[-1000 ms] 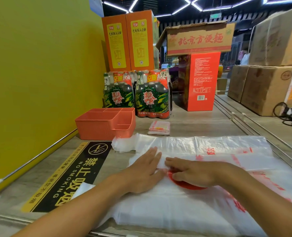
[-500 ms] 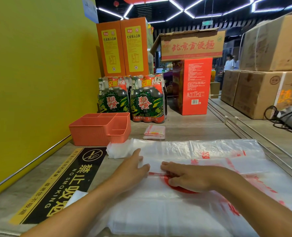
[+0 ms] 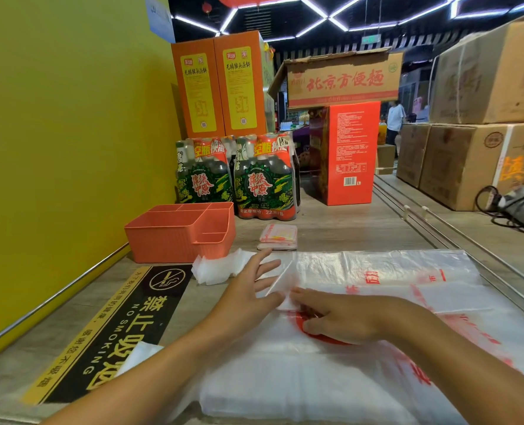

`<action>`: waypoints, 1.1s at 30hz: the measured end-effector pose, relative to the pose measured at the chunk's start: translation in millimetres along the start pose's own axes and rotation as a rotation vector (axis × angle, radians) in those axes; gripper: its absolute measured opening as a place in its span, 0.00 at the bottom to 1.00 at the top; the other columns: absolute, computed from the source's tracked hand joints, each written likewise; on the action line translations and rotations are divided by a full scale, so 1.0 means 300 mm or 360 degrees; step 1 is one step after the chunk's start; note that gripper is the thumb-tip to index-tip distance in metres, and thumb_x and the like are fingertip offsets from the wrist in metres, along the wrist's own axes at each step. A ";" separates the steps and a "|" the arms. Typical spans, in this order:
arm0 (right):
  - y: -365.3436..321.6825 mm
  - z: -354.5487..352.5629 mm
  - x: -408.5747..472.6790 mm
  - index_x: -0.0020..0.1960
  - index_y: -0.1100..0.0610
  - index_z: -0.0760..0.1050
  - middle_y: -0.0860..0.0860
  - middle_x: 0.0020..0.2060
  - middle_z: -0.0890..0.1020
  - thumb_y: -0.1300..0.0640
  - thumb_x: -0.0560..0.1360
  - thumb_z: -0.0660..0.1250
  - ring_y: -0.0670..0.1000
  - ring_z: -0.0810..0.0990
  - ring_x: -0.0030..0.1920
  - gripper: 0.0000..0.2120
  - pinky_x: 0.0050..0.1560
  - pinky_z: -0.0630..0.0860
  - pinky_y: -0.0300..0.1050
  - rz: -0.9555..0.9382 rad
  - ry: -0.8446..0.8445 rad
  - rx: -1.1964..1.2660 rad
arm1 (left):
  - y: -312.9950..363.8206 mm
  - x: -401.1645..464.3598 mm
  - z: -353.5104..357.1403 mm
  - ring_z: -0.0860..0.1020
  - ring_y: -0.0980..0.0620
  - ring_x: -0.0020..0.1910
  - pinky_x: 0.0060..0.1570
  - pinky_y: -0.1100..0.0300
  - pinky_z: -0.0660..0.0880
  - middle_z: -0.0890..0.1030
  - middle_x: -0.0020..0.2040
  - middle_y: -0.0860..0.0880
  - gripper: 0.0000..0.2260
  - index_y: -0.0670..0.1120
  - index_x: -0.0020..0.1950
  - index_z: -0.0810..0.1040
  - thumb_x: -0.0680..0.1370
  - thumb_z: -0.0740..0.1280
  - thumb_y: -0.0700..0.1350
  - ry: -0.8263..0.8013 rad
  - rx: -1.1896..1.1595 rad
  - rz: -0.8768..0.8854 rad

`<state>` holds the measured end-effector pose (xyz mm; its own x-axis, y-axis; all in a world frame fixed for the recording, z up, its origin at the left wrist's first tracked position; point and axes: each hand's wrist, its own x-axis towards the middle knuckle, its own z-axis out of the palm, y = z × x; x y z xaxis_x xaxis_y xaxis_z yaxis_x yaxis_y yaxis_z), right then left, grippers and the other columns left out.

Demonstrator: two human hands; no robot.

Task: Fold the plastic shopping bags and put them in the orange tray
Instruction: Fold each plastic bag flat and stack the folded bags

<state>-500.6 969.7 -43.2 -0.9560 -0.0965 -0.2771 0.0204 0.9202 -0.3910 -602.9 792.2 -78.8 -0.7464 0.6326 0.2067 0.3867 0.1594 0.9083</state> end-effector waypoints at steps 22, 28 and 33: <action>-0.007 0.019 -0.001 0.79 0.52 0.62 0.44 0.80 0.56 0.45 0.85 0.57 0.45 0.56 0.79 0.25 0.77 0.53 0.40 -0.0193 0.0172 -0.0067 | 0.023 -0.006 -0.090 0.81 0.50 0.47 0.33 0.63 0.79 0.77 0.56 0.46 0.08 0.48 0.57 0.73 0.82 0.61 0.37 0.0922 0.0096 -0.0070; -0.013 0.034 0.015 0.73 0.59 0.66 0.54 0.74 0.68 0.47 0.84 0.57 0.56 0.67 0.73 0.22 0.74 0.62 0.55 -0.0151 0.0115 -0.0077 | 0.013 -0.020 -0.061 0.81 0.64 0.47 0.42 0.73 0.74 0.83 0.54 0.52 0.13 0.54 0.57 0.80 0.82 0.64 0.37 0.0566 0.0398 0.0177; 0.004 0.039 0.034 0.79 0.49 0.62 0.48 0.78 0.64 0.45 0.84 0.58 0.51 0.65 0.76 0.24 0.76 0.60 0.51 -0.0194 0.0115 -0.0078 | -0.067 -0.005 -0.037 0.58 0.59 0.79 0.77 0.61 0.53 0.67 0.78 0.52 0.18 0.53 0.75 0.70 0.85 0.58 0.43 -0.0081 0.1044 0.0198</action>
<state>-507.0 965.4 -56.9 -0.9691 -0.1830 -0.1656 -0.1100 0.9209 -0.3739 -615.5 779.6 -93.2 -0.6549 0.7082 0.2638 0.7293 0.5007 0.4663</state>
